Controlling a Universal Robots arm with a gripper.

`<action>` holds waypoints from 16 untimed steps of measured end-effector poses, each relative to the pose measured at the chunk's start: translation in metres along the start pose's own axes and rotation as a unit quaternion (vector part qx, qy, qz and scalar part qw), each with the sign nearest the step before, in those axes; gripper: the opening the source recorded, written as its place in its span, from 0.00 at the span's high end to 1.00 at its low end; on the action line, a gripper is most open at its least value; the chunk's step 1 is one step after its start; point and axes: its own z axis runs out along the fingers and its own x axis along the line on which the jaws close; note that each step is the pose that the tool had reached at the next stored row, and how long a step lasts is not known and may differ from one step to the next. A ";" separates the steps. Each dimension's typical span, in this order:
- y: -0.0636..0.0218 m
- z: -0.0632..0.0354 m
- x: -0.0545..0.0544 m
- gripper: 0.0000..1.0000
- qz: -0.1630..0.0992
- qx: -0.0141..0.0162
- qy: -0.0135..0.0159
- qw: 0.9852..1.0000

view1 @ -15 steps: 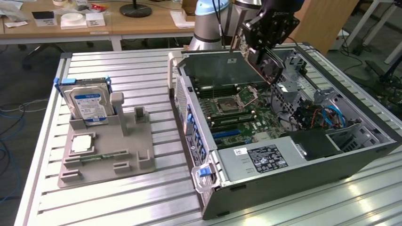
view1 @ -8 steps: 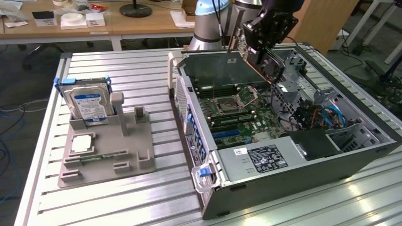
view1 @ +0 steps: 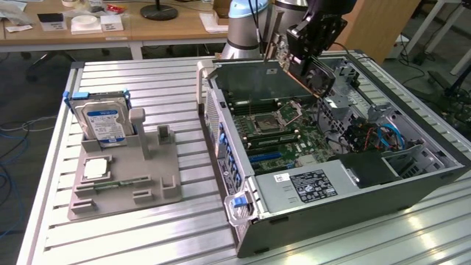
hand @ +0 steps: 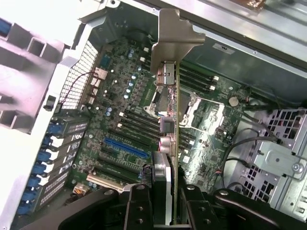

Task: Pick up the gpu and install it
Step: 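Insert the gpu into the slot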

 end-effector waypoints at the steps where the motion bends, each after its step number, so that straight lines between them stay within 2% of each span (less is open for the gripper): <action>1: 0.0000 0.0000 0.000 0.72 -0.005 0.000 0.000 1.000; 9: -0.0001 0.0001 0.000 0.72 -0.043 -0.001 0.002 0.999; 16: -0.0001 0.0000 0.000 0.72 -0.079 -0.001 0.004 0.997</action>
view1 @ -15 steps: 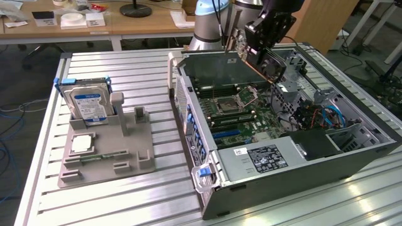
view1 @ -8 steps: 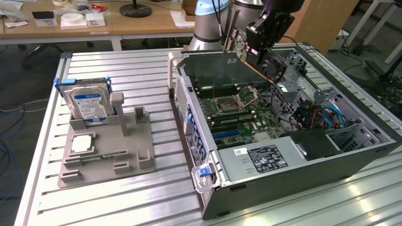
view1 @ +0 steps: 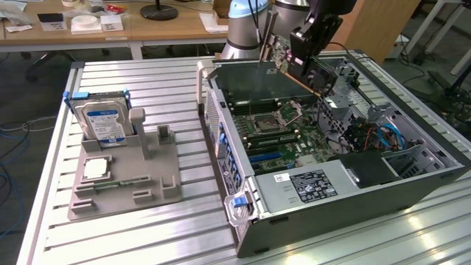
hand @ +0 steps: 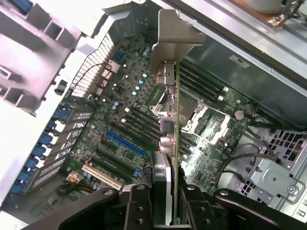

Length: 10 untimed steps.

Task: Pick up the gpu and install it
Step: 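Insert the gpu into the slot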

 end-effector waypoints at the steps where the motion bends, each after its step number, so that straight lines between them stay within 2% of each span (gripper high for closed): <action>1: 0.0000 0.0000 0.000 0.72 -0.005 0.000 0.000 1.000; 10: -0.0001 0.0000 0.000 0.72 -0.051 -0.001 0.003 0.999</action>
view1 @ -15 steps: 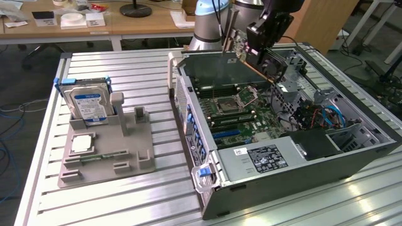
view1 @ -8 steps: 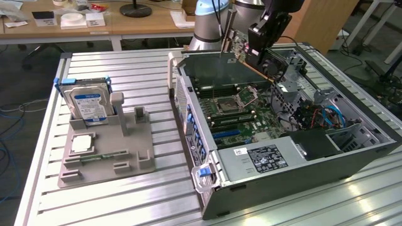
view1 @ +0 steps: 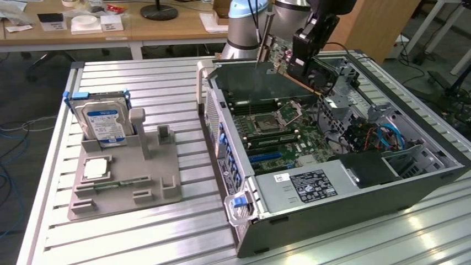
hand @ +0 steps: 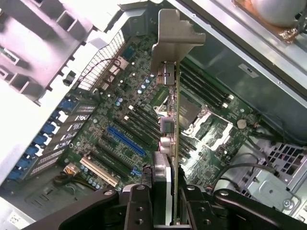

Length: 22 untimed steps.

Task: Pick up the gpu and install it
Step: 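Insert the gpu into the slot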

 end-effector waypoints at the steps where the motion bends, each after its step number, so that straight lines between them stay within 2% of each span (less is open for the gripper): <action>1: 0.0000 0.0000 0.000 0.72 -0.006 0.000 0.000 1.000; 10: -0.0001 0.0000 0.000 0.72 -0.055 -0.001 0.003 0.998; 16: -0.0002 0.0003 0.000 0.72 -0.075 0.002 0.000 0.997; 22: -0.0002 0.0006 0.000 0.72 -0.115 0.002 0.001 0.993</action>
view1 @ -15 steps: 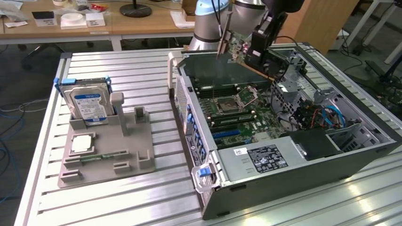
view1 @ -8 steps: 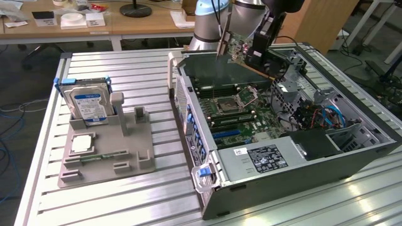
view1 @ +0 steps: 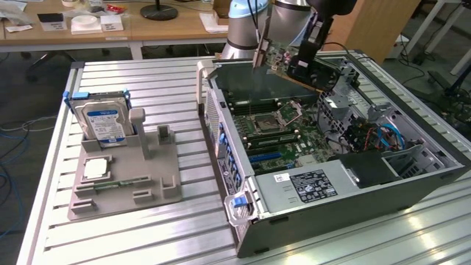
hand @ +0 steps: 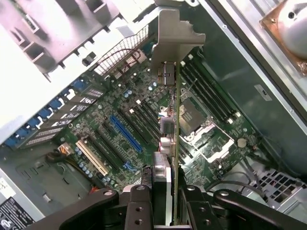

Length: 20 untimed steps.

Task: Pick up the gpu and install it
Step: 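Insert the gpu into the slot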

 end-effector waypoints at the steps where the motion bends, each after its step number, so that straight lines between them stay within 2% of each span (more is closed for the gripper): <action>1: 0.0000 0.0000 0.000 0.72 -0.005 0.000 0.000 1.000; 7: -0.0001 0.0004 0.000 0.72 -0.041 0.000 0.001 0.999; 9: -0.0002 0.0005 0.000 0.72 -0.050 0.001 0.000 0.999; 11: -0.0002 0.0008 0.000 0.72 -0.053 0.006 -0.004 0.999; 16: -0.0002 0.0019 0.000 0.72 -0.059 0.023 -0.017 0.998; 20: -0.0002 0.0025 0.000 0.72 -0.067 0.029 -0.022 0.997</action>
